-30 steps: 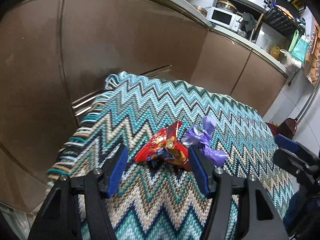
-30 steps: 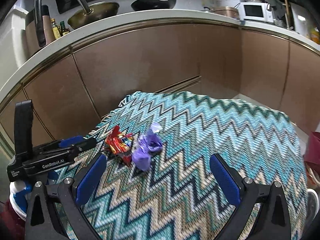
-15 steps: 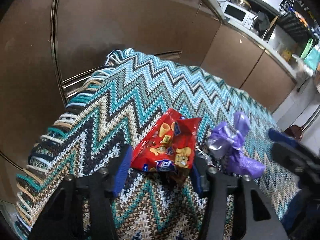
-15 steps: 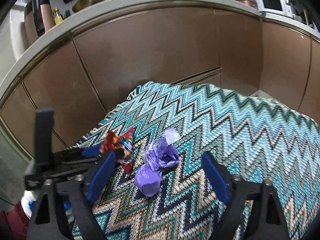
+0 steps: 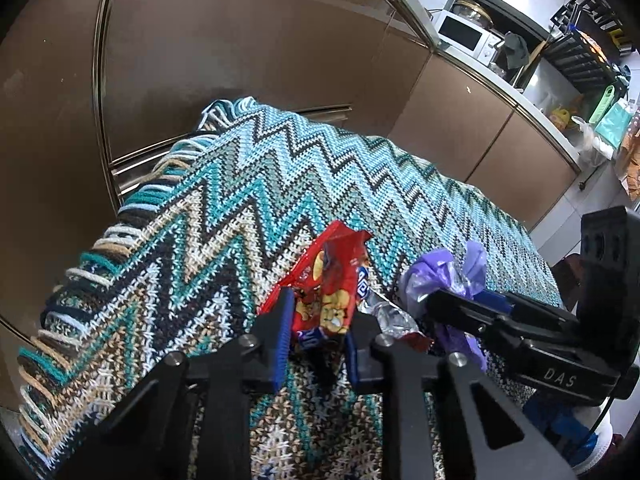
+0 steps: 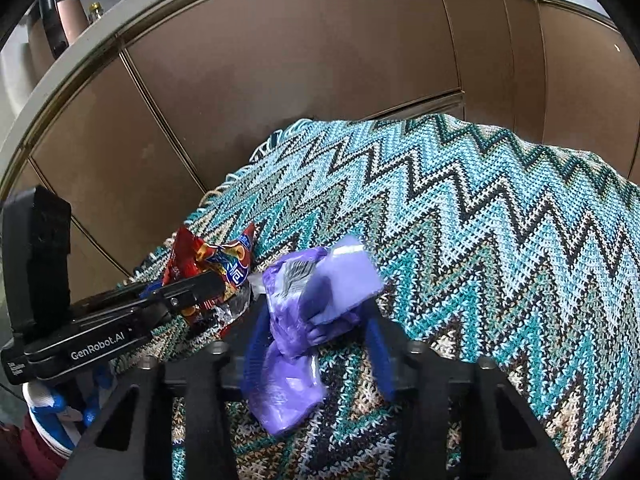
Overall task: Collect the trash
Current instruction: 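Grasp the red snack wrapper with the left gripper while the right gripper grasps the purple wrapper, then carry both wrappers to the bin and open both grippers above it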
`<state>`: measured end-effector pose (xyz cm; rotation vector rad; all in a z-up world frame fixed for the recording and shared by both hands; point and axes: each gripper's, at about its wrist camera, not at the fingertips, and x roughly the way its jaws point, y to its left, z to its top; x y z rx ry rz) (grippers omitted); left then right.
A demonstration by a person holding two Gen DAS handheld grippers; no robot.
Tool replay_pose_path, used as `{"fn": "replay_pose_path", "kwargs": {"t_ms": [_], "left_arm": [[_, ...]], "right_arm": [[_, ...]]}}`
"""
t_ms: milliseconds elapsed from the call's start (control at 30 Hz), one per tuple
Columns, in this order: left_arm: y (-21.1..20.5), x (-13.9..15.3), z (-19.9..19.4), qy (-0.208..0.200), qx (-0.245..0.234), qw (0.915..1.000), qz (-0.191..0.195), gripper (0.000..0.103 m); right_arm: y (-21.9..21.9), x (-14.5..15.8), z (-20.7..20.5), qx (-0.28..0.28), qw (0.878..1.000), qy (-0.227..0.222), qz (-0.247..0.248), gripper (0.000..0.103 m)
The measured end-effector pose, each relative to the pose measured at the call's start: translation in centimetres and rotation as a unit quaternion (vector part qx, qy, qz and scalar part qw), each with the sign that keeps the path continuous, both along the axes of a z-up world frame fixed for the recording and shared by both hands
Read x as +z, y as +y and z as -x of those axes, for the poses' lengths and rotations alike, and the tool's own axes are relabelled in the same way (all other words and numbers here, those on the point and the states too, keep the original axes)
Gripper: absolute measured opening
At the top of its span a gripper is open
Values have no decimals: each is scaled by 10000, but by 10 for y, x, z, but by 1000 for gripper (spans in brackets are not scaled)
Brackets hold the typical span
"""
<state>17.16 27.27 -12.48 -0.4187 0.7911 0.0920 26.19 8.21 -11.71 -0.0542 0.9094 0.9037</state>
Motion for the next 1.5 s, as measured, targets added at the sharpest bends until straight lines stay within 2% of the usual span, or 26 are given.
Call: {"fn": "replay_pose_path", "kwargs": {"t_ms": [67,267,367,633,767,967,1100,1300,1433,1500], "left_arm": [[0,0,0,-4,3,10000,-2,20],[-2,4,1,-60,45,9999,-81,16],[-9,12,6,-140,44,9996,-250,16],[-45,57,35,-507,-295,9977,-349,16],[-74,86,56,-719,-521,9943,-592,16],[-124,111,81,-817,-920,9887,-859,16],[-160,120,92,-830,-1273,9843,-900,16],[-213,126,92,-749,-1724,9794,-739,16],[-256,131,88,-718,-2092,9714,-862,16],[-284,131,84,-669,-2359,9648,-946,16]], "right_arm": [[-2,2,1,-12,10000,7,-61,34],[-28,20,24,-135,9998,-72,-127,31],[-51,34,42,-305,9993,-110,-185,31],[-134,71,99,-1020,9941,-313,-215,31],[-173,81,124,-1370,9895,-374,-280,31],[-219,91,160,-1832,9808,-533,-412,31],[-253,94,179,-2143,9736,-588,-524,31],[-308,100,202,-2635,9592,-778,-661,31],[-346,98,214,-2983,9474,-896,-732,31],[-361,94,217,-3145,9418,-894,-783,31]]}}
